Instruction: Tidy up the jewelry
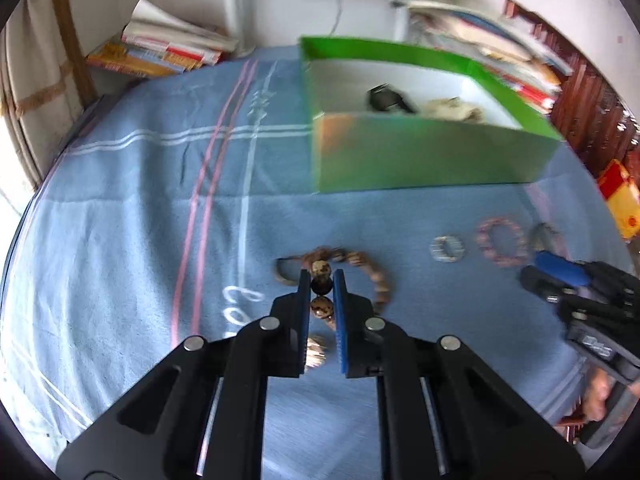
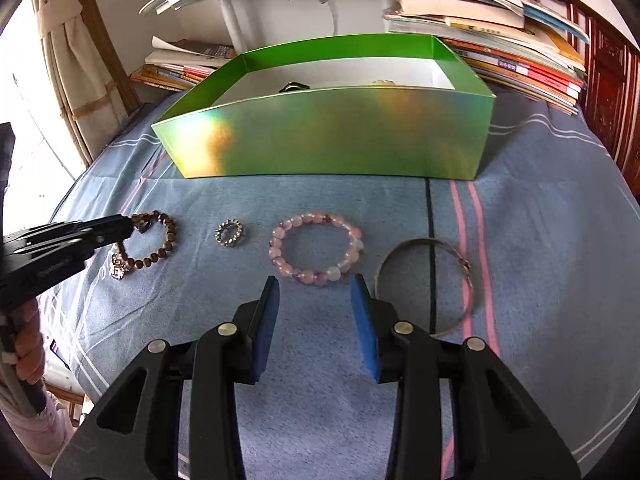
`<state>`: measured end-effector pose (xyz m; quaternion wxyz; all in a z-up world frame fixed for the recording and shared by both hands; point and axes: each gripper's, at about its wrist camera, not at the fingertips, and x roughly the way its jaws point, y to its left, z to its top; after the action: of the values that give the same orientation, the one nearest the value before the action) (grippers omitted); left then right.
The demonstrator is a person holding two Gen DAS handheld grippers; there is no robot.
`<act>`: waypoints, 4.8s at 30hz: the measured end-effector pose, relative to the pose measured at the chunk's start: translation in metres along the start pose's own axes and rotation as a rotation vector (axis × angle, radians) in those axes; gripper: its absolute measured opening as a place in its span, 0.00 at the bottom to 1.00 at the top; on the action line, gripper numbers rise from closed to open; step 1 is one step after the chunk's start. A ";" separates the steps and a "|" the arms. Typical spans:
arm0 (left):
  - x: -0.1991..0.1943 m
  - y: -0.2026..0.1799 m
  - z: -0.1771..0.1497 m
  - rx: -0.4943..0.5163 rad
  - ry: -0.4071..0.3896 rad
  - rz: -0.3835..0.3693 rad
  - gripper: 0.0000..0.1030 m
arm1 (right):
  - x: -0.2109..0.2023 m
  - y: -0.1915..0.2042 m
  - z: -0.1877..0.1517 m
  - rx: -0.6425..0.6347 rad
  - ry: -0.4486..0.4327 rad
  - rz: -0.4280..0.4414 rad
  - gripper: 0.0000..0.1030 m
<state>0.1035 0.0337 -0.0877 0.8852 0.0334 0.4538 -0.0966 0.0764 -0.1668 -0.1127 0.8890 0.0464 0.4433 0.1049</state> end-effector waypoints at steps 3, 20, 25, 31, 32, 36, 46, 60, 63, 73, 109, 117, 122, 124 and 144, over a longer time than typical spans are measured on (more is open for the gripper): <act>-0.017 -0.019 -0.002 0.034 -0.016 -0.077 0.11 | -0.003 -0.003 -0.001 0.008 -0.008 -0.001 0.36; -0.005 -0.043 -0.027 0.081 0.071 -0.119 0.34 | 0.018 0.036 0.002 -0.171 0.048 -0.005 0.37; -0.005 -0.042 -0.031 0.084 0.074 -0.122 0.34 | -0.007 0.026 -0.023 -0.166 0.092 0.070 0.37; -0.001 -0.052 -0.036 0.110 0.087 -0.135 0.34 | -0.033 0.003 -0.033 -0.098 0.035 -0.011 0.37; 0.000 -0.054 -0.036 0.113 0.090 -0.135 0.34 | -0.033 -0.002 -0.033 -0.082 0.034 -0.026 0.37; 0.006 -0.063 -0.039 0.128 0.108 -0.140 0.34 | -0.024 -0.010 -0.036 -0.044 0.045 -0.021 0.37; 0.008 -0.070 -0.042 0.148 0.074 -0.107 0.35 | -0.017 -0.005 -0.030 -0.012 -0.001 -0.071 0.37; 0.007 -0.069 -0.043 0.144 0.058 -0.107 0.36 | -0.006 0.009 -0.026 -0.084 -0.001 -0.140 0.30; 0.007 -0.069 -0.044 0.143 0.056 -0.103 0.37 | -0.013 0.007 -0.033 -0.101 0.011 -0.130 0.30; 0.008 -0.069 -0.045 0.134 0.040 -0.053 0.46 | -0.027 -0.008 -0.045 -0.081 -0.010 -0.193 0.30; 0.005 -0.078 -0.048 0.145 0.007 -0.029 0.16 | -0.023 0.001 -0.046 -0.091 -0.042 -0.136 0.12; 0.004 -0.081 -0.047 0.148 0.009 -0.022 0.08 | -0.027 0.014 -0.043 -0.124 -0.050 -0.083 0.08; -0.016 -0.073 -0.034 0.127 -0.049 -0.006 0.08 | -0.054 0.021 -0.021 -0.142 -0.140 -0.060 0.08; -0.030 -0.067 -0.023 0.118 -0.089 -0.008 0.08 | -0.065 0.024 -0.009 -0.153 -0.182 -0.063 0.08; -0.021 -0.023 0.136 -0.010 -0.199 0.044 0.08 | -0.033 0.016 0.141 -0.079 -0.272 -0.083 0.08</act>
<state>0.1947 -0.0056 0.0097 0.9280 0.0292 0.3632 -0.0780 0.1673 -0.1568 0.0009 0.9456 0.0068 0.3158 0.0782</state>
